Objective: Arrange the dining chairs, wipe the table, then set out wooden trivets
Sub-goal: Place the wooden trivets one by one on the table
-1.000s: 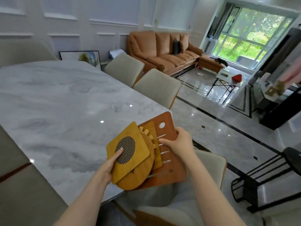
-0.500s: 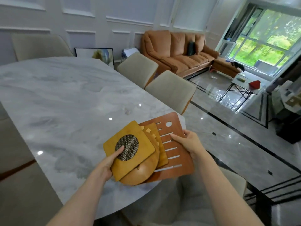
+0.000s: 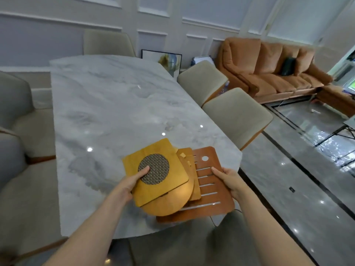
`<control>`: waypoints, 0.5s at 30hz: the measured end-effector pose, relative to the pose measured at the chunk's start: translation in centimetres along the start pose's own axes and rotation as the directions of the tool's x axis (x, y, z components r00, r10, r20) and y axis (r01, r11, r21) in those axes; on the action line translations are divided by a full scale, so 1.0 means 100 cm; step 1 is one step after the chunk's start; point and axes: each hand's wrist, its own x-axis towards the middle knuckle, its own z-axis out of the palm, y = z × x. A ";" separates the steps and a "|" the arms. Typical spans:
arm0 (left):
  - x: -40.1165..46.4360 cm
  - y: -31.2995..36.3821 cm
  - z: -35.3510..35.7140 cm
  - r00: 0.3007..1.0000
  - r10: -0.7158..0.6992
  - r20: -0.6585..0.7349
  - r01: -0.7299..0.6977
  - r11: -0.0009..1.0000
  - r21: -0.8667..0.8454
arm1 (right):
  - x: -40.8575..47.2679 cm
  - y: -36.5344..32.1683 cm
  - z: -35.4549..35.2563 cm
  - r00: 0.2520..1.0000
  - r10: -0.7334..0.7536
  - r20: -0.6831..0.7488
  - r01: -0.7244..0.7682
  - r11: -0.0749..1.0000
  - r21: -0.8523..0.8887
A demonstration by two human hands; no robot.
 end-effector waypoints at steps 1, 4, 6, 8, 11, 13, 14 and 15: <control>0.001 -0.006 0.003 0.999 0.021 -0.039 -0.023 0.999 -0.042 | 0.014 0.004 -0.004 0.999 0.010 0.033 -0.009 1.000 -0.023; -0.001 -0.016 0.010 0.989 0.070 -0.131 -0.094 0.978 -0.188 | 0.046 0.017 -0.004 0.994 0.033 0.107 -0.027 0.998 -0.065; -0.003 -0.019 0.011 0.975 0.117 -0.188 -0.167 0.945 -0.280 | 0.059 0.025 0.003 0.987 0.037 0.157 -0.024 0.996 -0.083; -0.007 -0.019 0.010 0.963 0.143 -0.231 -0.214 0.922 -0.323 | 0.070 0.031 0.010 0.981 0.040 0.191 -0.023 0.996 -0.088; -0.011 -0.018 0.004 0.935 0.171 -0.312 -0.279 0.896 -0.346 | 0.082 0.034 0.020 0.970 0.023 0.242 -0.008 0.998 -0.061; -0.014 -0.015 0.002 0.919 0.187 -0.346 -0.310 0.886 -0.346 | 0.090 0.033 0.027 0.967 0.019 0.254 -0.004 0.998 -0.058; -0.015 -0.014 0.001 0.915 0.187 -0.358 -0.317 0.882 -0.349 | 0.095 0.033 0.028 0.968 0.017 0.249 -0.004 0.999 -0.054; -0.015 -0.013 0.001 0.908 0.188 -0.374 -0.326 0.878 -0.350 | 0.100 0.032 0.029 0.970 0.010 0.242 0.002 0.999 -0.051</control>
